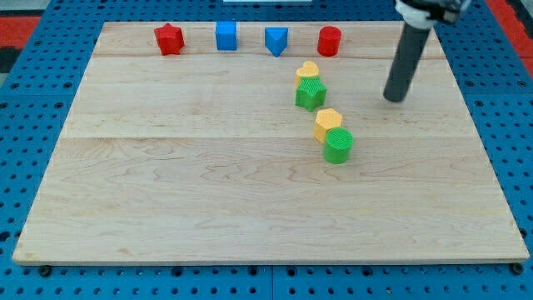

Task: Slide green circle to the bottom of green star

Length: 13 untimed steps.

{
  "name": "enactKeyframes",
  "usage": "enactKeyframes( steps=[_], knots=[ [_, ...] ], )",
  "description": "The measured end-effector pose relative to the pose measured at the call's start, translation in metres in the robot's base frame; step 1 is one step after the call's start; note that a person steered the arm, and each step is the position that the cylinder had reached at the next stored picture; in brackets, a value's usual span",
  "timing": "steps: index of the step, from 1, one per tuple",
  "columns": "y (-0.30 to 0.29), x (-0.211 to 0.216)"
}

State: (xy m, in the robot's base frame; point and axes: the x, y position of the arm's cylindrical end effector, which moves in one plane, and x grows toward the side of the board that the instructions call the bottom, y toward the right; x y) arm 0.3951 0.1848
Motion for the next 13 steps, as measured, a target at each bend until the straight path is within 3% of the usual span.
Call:
enactKeyframes(
  steps=[1,3,7,10,12,13],
  knots=[
    [-0.022,0.058],
    [-0.09,0.103],
    [-0.103,0.031],
    [-0.051,0.006],
    [-0.059,-0.023],
    [-0.027,-0.034]
  ],
)
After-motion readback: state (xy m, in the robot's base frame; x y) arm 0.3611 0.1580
